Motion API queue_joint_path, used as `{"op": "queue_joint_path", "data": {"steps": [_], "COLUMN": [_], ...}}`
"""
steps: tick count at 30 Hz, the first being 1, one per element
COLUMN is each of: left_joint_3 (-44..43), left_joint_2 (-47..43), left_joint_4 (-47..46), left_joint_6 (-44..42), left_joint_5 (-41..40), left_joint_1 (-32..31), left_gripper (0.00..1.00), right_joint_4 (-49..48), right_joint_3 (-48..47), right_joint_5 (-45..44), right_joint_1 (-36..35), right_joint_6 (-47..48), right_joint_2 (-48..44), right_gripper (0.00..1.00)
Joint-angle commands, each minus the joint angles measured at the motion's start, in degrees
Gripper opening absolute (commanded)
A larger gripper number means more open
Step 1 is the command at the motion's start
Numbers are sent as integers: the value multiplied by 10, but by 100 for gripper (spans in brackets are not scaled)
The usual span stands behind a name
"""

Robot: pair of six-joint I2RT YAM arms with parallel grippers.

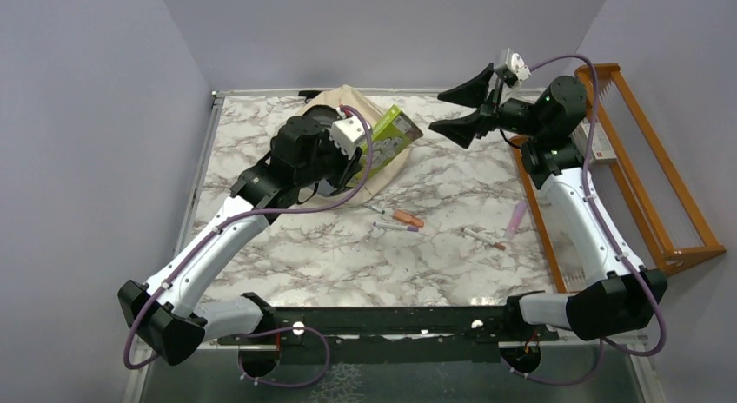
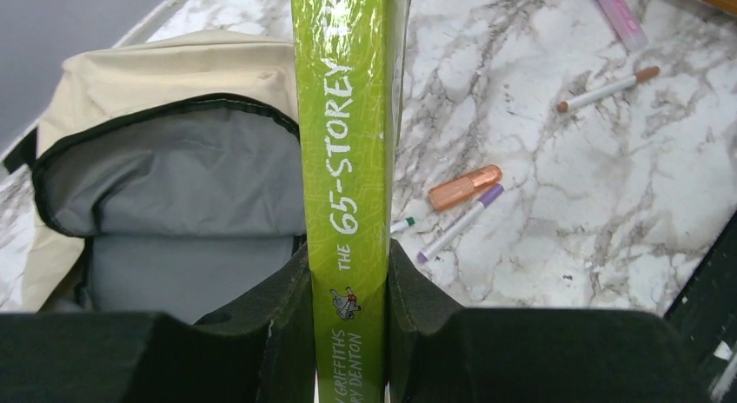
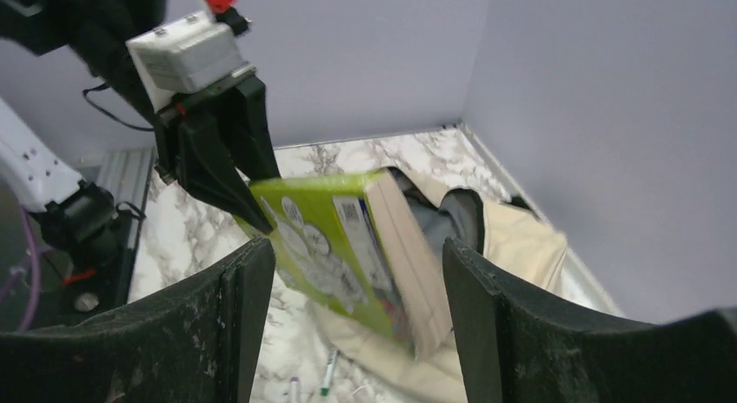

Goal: Pack the student bag
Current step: Pick up the book from the center of the board.

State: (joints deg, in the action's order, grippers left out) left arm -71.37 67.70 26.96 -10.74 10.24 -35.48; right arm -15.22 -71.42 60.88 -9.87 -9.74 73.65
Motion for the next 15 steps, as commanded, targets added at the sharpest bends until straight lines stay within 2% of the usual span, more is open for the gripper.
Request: {"op": "queue_joint_path", "data": {"steps": [1, 3, 5, 9, 15], "left_joint_3": [-5, -6, -8, -16, -20], "left_joint_2": [-28, -29, -31, -36, -40], "left_joint_4": [-24, -18, -11, 16, 31], "left_joint_6": [-25, -34, -45, -71, -87], "left_joint_5": [97, 122, 141, 166, 191], "left_joint_1": [-2, -2, -2, -2, -2], "left_gripper": [0, 0, 0, 0, 0], "right_joint_4": [147, 259, 309, 371, 552], "right_joint_3": [-96, -136, -165, -203, -294], "right_joint_5": [91, 72, 71, 87, 111], "right_joint_1": [-46, -73, -86, -90, -97], "right_joint_6": [214, 305, 358, 408, 490], "right_joint_2": [25, 42, 58, 83, 148], "right_gripper": [75, 75, 75, 76, 76]}}
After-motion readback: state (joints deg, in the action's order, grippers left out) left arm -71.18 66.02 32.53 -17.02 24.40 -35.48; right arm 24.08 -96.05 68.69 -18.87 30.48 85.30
